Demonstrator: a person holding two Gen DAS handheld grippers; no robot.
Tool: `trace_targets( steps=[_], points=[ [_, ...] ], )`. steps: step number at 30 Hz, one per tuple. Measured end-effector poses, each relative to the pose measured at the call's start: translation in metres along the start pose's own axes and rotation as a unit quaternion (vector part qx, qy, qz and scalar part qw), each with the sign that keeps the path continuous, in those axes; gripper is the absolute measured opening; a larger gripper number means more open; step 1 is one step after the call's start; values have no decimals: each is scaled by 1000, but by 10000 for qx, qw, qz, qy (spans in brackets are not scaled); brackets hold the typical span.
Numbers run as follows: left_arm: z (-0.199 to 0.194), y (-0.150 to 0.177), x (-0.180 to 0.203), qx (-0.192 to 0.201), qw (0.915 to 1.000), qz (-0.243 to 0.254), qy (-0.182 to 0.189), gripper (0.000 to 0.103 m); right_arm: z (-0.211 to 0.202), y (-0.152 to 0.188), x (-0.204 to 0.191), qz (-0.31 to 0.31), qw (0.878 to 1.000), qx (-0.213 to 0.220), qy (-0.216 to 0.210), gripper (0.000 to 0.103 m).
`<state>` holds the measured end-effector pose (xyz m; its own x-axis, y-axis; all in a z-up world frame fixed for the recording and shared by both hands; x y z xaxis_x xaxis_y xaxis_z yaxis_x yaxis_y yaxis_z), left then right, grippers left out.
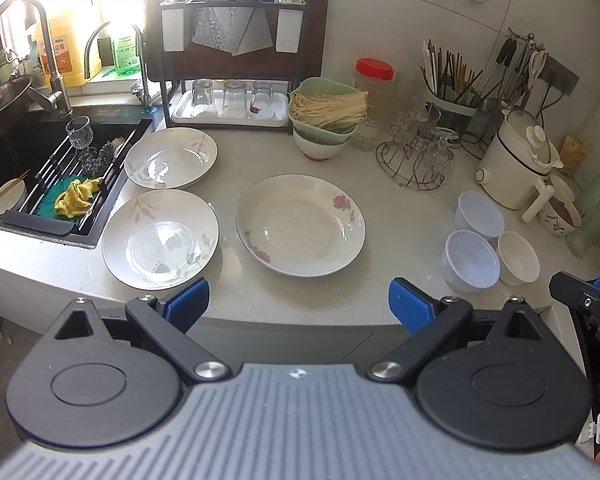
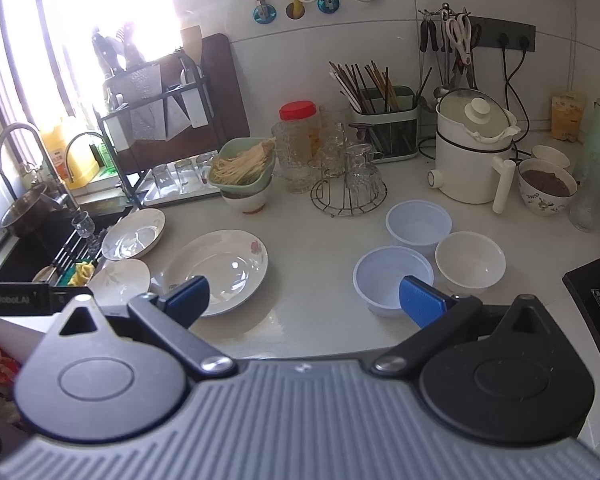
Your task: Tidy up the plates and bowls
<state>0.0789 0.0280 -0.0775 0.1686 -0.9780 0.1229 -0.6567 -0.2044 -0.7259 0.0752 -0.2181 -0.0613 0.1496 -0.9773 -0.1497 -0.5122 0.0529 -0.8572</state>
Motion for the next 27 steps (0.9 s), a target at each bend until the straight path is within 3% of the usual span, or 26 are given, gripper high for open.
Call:
trace_targets(
  steps=[27],
  points=[
    [3,-4,6,-13,9999,121,118,98,1,-1,-1,11,10000,27,35,103]
  ],
)
Point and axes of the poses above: each gripper's, at about its wrist camera, not at the fingertips, and z roughly the way its jaws point, x to its right, y to its underside, the point moved 10 cm from there along z, roughly the way its jaws point, and after that the axes turned 6 degrees about x, right-handed, at the moved point
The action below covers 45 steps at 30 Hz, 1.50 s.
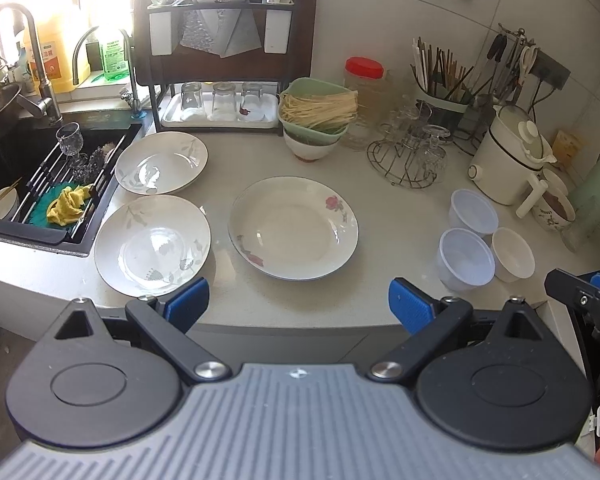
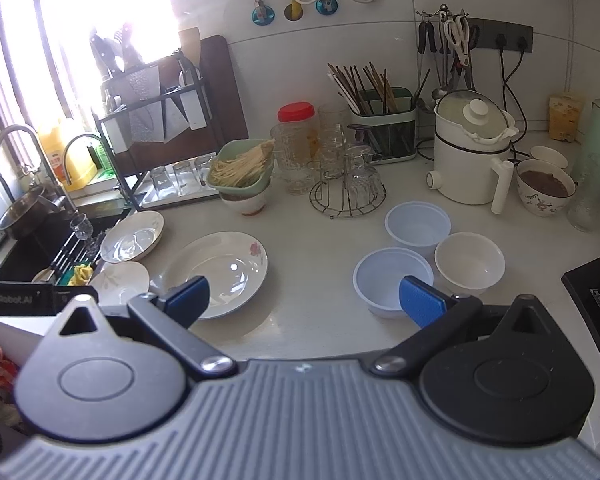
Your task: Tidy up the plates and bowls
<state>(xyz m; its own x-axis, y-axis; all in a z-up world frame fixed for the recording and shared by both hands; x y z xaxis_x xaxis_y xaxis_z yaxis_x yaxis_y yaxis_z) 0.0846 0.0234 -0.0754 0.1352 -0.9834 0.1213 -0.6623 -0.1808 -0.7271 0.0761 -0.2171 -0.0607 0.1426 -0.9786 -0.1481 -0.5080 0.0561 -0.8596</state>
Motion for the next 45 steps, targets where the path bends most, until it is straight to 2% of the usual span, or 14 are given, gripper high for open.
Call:
trace_targets(
  steps=[24,34,38,45],
  points=[
    [3,10,8,-93,9999,-74,-20,98,1,7,5,43,9999,-115,-120,103],
    [9,15,15,-115,9995,-29,-295,98,7,8,14,12,9996,-96,-268,103],
    [11,19,14,-193,9992,-145,-331,98,10,7,20,41,9991,-106,-416,103],
    [5,33,-7,-212,9959,-493,-722,98,11,11,22,-63,9973,-175,-716,103]
  ],
)
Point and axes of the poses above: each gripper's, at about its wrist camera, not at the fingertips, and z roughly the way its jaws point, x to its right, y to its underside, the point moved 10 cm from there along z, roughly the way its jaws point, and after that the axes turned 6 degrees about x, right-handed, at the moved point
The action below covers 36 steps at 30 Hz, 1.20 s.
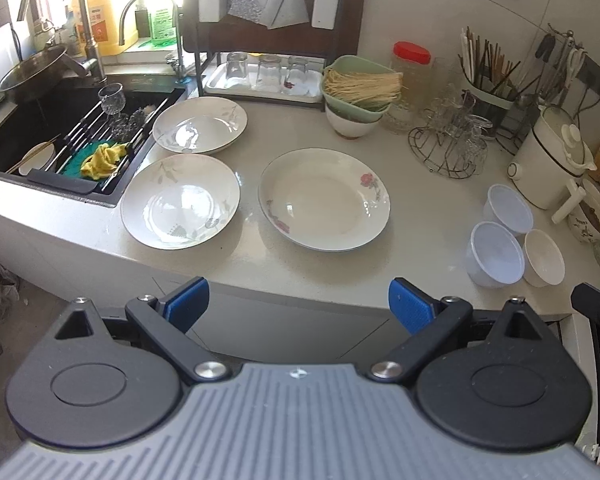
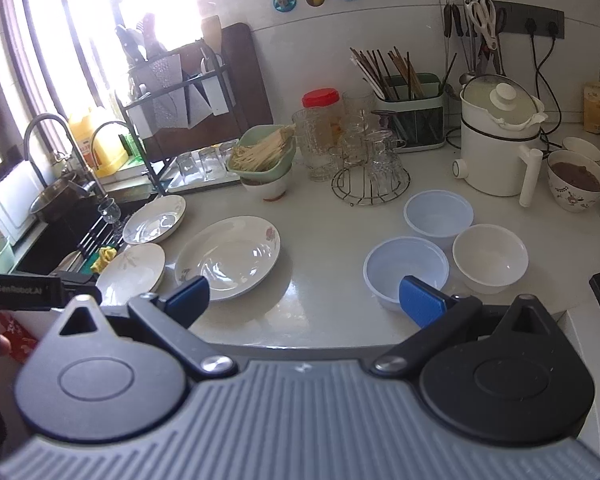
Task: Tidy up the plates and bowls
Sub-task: 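Move the right gripper to the rim of the leaf-print plate and close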
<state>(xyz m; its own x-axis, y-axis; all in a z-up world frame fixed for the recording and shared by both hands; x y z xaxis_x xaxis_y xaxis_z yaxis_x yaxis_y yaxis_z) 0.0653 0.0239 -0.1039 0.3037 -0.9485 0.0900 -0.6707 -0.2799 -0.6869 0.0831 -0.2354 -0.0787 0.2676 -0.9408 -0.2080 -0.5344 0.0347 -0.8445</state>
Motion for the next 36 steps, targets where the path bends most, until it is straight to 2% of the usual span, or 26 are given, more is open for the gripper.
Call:
trace_targets(
  steps=[5,8,17,25,36],
  points=[
    [-4,4,-14,8,9997,-155,-189,98,2,6,-3,6,9998,-77,-161,103],
    [-6,4,-22,-7,9993,-336,-155,98,5,8,-8,-31,9996,-125,-237,103],
    [24,-8,-55,-137,9998,-169,6,98,35,14,-48,54,9996,-41,-270,103],
    [61,-45,-110,-329,9991,60,268,98,72,12,-93,388,9992,-80,-93,103],
    [122,-93,-194,-422,9980,252,401,98,129,8,-160,409,9991,-38,106,103]
  ],
)
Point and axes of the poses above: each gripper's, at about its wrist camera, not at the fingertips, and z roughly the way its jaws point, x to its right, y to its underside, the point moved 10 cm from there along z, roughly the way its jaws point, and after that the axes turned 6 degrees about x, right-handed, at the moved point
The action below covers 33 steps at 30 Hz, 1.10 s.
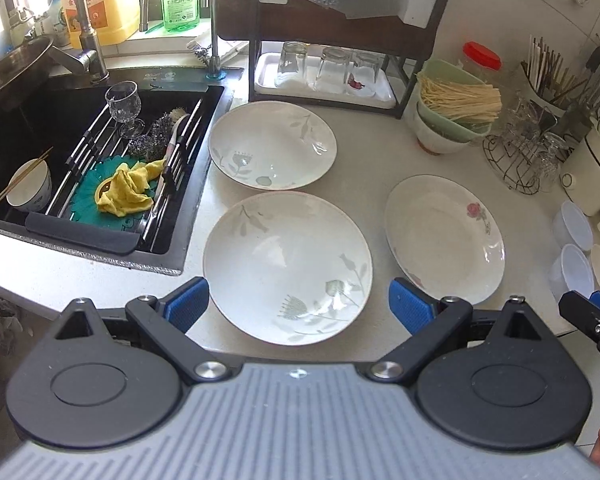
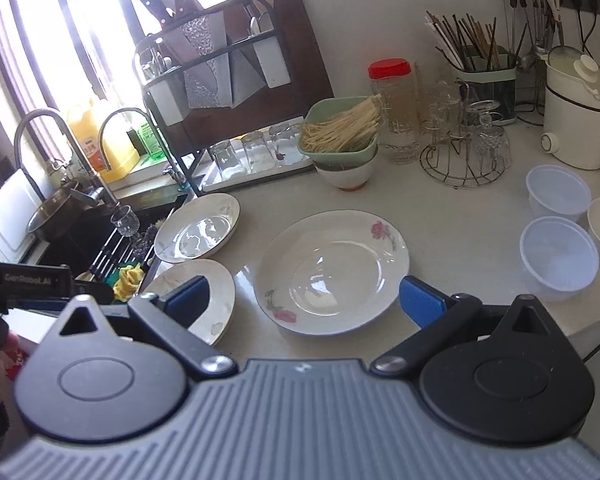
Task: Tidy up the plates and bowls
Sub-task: 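Move the right gripper to the rim of the leaf-print plate and close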
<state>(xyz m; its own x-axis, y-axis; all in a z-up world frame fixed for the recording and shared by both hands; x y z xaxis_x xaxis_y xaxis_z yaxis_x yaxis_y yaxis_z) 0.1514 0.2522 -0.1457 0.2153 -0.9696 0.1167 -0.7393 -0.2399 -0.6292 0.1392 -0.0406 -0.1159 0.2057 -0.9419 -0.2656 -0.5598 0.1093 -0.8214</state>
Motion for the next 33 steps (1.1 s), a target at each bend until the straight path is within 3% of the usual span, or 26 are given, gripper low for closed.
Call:
trace_targets(
  steps=[8,10,16,24,29,30,33],
  points=[
    [44,-9,-61,-145,9999,45,81,98,50,16,-56,108,9997,-211,-89,103],
    [55,-8,-70,-150,9997,100,137,98,61,21,-65,31,9995,-286,-91,98],
    [89,3,-79,-404,9969,75,676,98,96,40,-80,150,9981,-588,-46,93],
    [127,14,-92,-628,9923,-85,1067,97,130,72,-97,282,9949,-961,-87,89],
    [142,15,-96,-602,9897,-219,1279,93,145,81,-98,612,9920,-1105,-11,61],
    [145,15,-97,-603,9890,-252,1325,91,148,82,-96,643,9913,-1149,31,50],
    [153,13,-95,-561,9882,-235,1406,79,156,85,-92,621,9900,-1243,245,45]
  ],
)
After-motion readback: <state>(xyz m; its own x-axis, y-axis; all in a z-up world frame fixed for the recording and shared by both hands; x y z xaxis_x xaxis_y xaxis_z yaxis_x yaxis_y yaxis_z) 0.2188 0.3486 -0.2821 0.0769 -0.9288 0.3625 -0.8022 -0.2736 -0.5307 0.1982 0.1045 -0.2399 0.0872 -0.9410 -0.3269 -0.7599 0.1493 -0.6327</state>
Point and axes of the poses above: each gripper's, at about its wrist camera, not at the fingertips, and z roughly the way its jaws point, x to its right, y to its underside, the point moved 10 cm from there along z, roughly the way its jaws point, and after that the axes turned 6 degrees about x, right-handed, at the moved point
